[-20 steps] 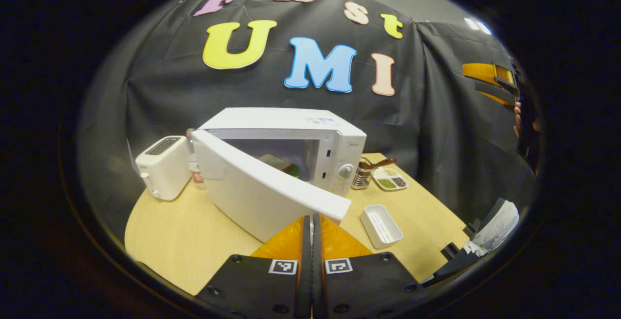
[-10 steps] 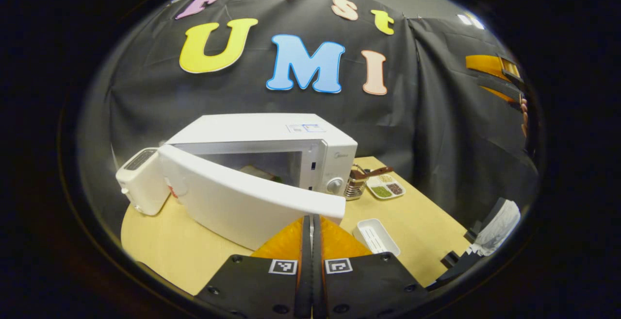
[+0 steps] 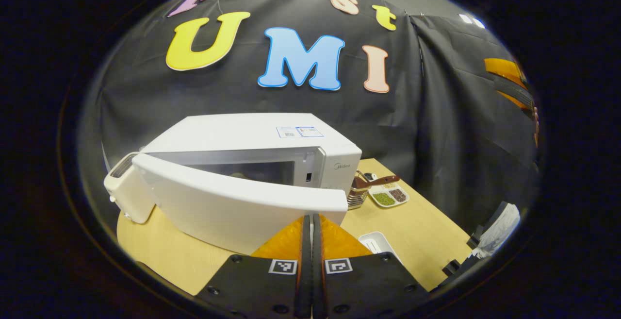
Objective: Open the microwave oven with the left hand, put the food in, and close the microwave oven.
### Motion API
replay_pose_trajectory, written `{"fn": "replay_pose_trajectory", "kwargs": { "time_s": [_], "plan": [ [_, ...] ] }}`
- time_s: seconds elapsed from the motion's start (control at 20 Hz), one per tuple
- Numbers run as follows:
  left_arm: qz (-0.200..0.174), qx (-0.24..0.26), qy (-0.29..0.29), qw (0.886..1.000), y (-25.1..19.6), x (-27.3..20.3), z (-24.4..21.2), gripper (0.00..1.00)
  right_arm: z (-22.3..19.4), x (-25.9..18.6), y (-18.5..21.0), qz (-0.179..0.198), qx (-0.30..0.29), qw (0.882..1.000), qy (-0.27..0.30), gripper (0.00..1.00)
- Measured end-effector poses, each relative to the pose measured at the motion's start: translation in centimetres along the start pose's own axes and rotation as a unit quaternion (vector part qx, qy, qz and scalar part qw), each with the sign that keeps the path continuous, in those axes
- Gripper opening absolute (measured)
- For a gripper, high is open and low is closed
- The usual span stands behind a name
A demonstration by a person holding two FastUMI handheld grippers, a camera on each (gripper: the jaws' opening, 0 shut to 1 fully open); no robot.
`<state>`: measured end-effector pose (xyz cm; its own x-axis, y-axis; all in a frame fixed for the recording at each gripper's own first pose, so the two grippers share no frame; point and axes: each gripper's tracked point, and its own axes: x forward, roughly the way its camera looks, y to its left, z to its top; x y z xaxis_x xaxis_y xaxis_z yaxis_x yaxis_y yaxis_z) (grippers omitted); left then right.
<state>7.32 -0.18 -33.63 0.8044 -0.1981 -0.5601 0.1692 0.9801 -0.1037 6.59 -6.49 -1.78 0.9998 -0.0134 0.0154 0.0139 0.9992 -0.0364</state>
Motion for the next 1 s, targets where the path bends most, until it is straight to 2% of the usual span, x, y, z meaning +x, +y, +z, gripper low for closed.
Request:
{"fn": "replay_pose_trajectory", "kwargs": {
  "time_s": [0.65,0.8,1.0],
  "plan": [
    [0.004,-0.02,-0.003,1.0,0.3,5.0,2.5,0.07,-1.1,1.7,-1.9,-0.011,0.0,1.0,0.018,0.96],
    [0.024,-0.017,0.006,1.0,0.9,6.2,2.8,0.07,-1.3,2.2,-1.7,-0.003,-0.001,1.0,0.024,0.96],
    [0.031,-0.025,0.003,0.999,1.0,7.6,3.7,0.07,-1.0,2.4,-1.4,0.004,-0.01,1.0,0.023,0.96]
  ]
}}
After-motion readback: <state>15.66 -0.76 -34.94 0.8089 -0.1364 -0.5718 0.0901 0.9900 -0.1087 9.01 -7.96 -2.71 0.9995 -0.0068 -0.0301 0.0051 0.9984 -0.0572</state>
